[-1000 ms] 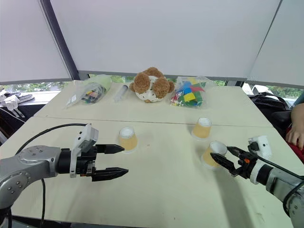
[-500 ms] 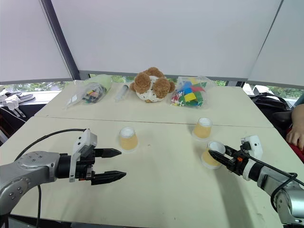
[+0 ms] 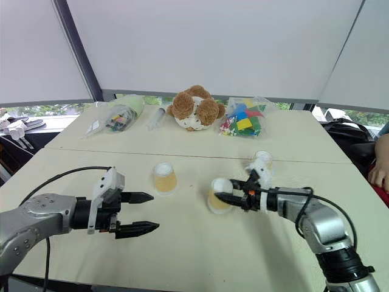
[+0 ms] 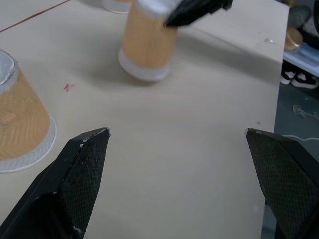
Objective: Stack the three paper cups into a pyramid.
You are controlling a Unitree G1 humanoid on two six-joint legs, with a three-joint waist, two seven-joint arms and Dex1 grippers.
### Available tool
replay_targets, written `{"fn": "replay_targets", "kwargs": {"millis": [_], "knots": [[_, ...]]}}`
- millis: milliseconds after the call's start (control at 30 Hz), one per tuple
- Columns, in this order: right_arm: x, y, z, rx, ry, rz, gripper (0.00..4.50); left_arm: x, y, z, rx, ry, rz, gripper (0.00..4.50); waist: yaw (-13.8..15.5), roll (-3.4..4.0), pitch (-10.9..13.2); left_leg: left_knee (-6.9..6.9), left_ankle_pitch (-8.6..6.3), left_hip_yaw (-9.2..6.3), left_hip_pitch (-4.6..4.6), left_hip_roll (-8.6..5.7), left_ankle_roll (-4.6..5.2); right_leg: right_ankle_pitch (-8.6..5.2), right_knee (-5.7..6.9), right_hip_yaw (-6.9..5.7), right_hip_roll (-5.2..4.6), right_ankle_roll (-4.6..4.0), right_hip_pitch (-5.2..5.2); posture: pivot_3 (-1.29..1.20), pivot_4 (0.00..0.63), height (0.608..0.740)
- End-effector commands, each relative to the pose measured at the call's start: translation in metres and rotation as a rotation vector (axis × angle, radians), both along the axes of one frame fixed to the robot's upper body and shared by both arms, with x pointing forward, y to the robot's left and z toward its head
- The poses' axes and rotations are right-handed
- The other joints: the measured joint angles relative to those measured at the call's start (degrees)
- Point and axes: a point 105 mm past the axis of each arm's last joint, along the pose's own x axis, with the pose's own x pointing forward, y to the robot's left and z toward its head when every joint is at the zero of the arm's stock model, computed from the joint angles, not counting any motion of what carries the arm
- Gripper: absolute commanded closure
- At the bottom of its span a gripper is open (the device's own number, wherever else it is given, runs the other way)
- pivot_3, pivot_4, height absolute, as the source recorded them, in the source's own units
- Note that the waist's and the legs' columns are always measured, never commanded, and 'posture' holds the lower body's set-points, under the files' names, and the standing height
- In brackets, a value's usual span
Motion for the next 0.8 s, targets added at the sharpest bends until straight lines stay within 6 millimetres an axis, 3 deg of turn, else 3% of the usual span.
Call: {"fn": "replay_targets", "kwargs": {"millis": [33, 167, 400, 533, 667, 800], "knots": [[0.005, 0.004, 0.005, -0.013, -0.045, 0.016, 1.80, -0.001, 0.000, 0.007, 0.005, -0.045, -0.008, 0.00, -0.1, 0.00, 0.0, 0.00, 0.00, -0.01, 0.00, 0.01, 0.00, 0.00, 0.00, -0.01, 0.02, 0.00, 0.00, 0.00, 0.150, 0.740], [0.006, 0.002, 0.009, 0.002, -0.054, 0.022, 0.05, -0.004, 0.002, 0.005, 0.013, -0.037, 0.000, 0.00, -0.2, 0.00, 0.0, -0.01, 0.00, -0.01, 0.02, 0.03, 0.00, 0.01, 0.03, -0.01, 0.04, 0.01, -0.01, 0.00, 0.150, 0.740], [-0.003, -0.002, 0.045, 0.126, -0.116, 0.005, 0.02, -0.002, 0.003, 0.006, 0.008, -0.035, 0.000, 0.00, 0.0, 0.01, 0.0, -0.01, 0.01, -0.01, 0.01, 0.03, -0.01, 0.01, 0.04, -0.01, 0.03, 0.01, -0.01, 0.00, 0.150, 0.740], [0.003, -0.018, 0.078, 0.230, -0.182, -0.080, 0.02, 0.001, 0.003, 0.008, -0.004, -0.038, -0.005, 0.00, 0.0, 0.01, 0.0, -0.01, 0.01, -0.01, 0.01, 0.03, -0.02, 0.01, 0.04, -0.02, 0.03, 0.01, 0.00, 0.00, 0.150, 0.740], [0.040, -0.054, 0.100, 0.259, -0.308, -0.302, 0.02, 0.014, -0.008, 0.026, -0.079, -0.119, -0.009, 0.00, -0.1, 0.00, 0.0, 0.00, 0.01, 0.01, 0.02, 0.02, -0.02, 0.01, 0.03, -0.01, 0.03, -0.01, 0.00, 0.00, 0.150, 0.740], [0.080, -0.085, 0.077, 0.142, -0.356, -0.524, 0.02, 0.015, -0.016, 0.029, -0.086, -0.141, -0.025, 0.00, -0.3, -0.01, 0.0, 0.02, 0.01, 0.00, 0.03, 0.00, -0.01, 0.02, 0.01, -0.01, 0.04, -0.01, 0.03, 0.00, 0.150, 0.740]]}}
